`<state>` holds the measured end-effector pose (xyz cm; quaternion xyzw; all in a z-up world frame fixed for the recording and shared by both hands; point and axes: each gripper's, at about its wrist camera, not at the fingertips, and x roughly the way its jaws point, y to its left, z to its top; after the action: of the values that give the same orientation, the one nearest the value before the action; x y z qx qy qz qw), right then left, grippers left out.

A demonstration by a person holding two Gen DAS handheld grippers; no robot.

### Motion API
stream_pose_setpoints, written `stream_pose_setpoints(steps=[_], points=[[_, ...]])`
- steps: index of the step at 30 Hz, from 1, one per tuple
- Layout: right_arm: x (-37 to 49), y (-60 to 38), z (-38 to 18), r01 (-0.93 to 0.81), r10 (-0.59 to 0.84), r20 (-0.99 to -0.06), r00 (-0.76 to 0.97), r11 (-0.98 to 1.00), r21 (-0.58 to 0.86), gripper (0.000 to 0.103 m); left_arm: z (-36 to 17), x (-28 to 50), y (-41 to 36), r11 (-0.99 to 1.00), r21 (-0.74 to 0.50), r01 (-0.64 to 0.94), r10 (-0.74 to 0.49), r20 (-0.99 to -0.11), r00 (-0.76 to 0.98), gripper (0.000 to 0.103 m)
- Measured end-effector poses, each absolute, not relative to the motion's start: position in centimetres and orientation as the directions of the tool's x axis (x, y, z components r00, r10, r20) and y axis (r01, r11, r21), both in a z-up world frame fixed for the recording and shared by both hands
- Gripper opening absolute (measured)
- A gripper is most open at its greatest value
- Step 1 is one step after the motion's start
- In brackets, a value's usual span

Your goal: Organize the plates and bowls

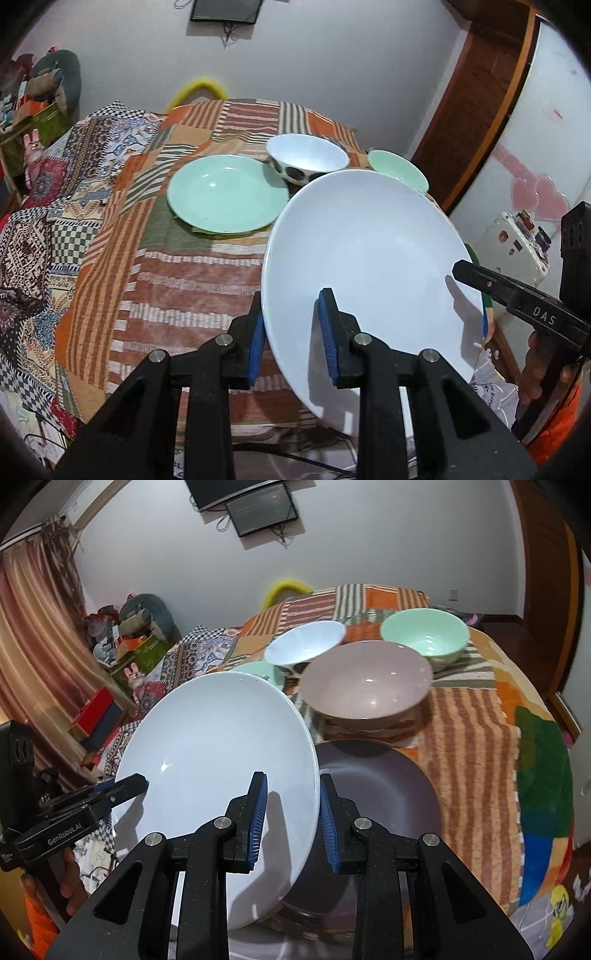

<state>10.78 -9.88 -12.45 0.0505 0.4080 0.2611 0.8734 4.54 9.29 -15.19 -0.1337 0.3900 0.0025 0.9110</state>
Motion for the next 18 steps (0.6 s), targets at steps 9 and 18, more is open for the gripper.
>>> stream_pose_setpoints(steps=[9, 18], points=[[10.5, -13.0, -12.6, -0.372, 0.473, -0.685, 0.554, 0.877, 0.305, 0.026, -15.4, 6.0, 6.5, 0.969, -0.239, -0.067, -0.134, -0.730, 0.670, 0.027], [10.6, -15.5, -13.6, -0.326, 0.459, -0.699, 0.548, 0.887, 0.327, 0.026, -16.7, 7.5, 4.2, 0.970, -0.238, -0.042, -0.160, -0.763, 0.626, 0.027]])
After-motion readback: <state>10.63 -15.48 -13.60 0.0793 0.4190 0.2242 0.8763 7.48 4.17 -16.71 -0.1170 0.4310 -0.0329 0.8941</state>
